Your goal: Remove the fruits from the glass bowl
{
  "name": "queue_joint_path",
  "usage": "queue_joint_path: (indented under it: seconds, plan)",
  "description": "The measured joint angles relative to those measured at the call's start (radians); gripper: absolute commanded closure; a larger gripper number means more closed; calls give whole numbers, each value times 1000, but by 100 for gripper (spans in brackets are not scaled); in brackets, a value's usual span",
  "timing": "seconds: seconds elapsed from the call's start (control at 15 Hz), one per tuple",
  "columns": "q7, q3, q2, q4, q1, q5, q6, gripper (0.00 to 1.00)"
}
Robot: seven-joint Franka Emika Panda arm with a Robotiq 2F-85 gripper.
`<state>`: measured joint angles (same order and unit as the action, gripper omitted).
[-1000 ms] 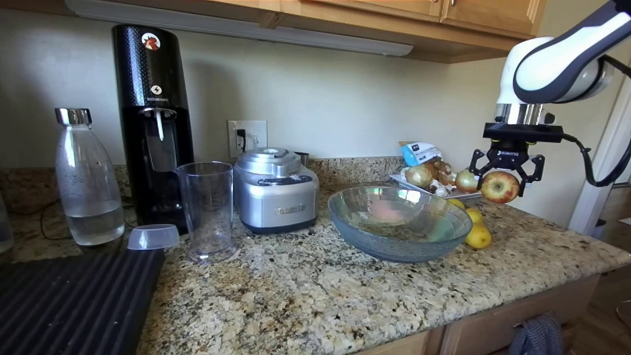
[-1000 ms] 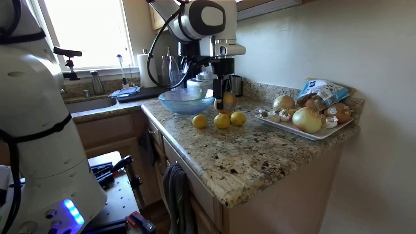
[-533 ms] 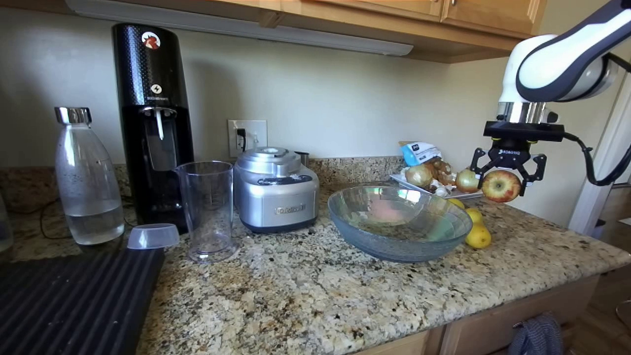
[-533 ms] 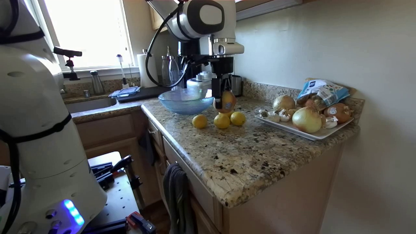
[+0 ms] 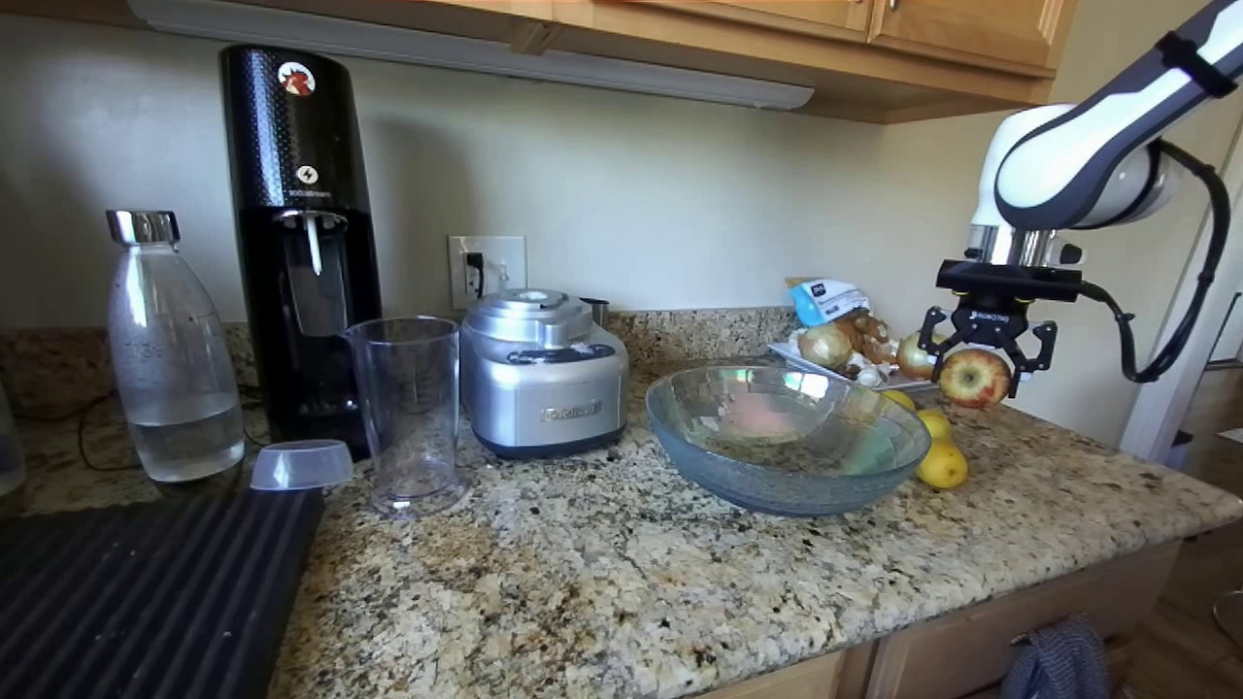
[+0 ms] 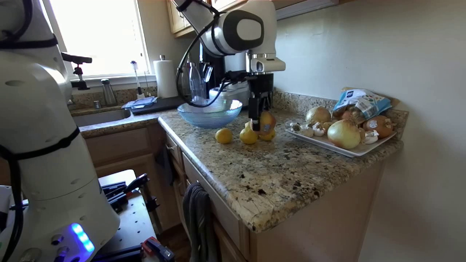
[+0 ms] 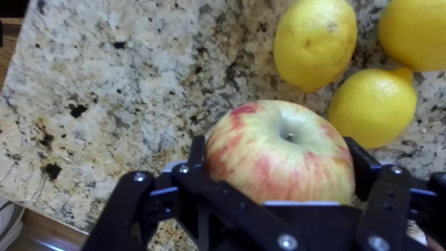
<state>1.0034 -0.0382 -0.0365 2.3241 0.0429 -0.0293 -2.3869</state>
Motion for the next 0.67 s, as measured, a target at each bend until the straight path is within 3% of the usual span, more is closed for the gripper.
queue_joint_path:
  seconds: [0.2,0.53,0.6,0.67]
  plan:
    - [1,-28,-86,-40,1,0,-84,33]
    - [3,-54,-184,-91,-3,0,-113,33]
    - [3,-58,-190,-96,-3,0,-114,2]
    - [3,-61,-192,-99,-4,0,-114,1]
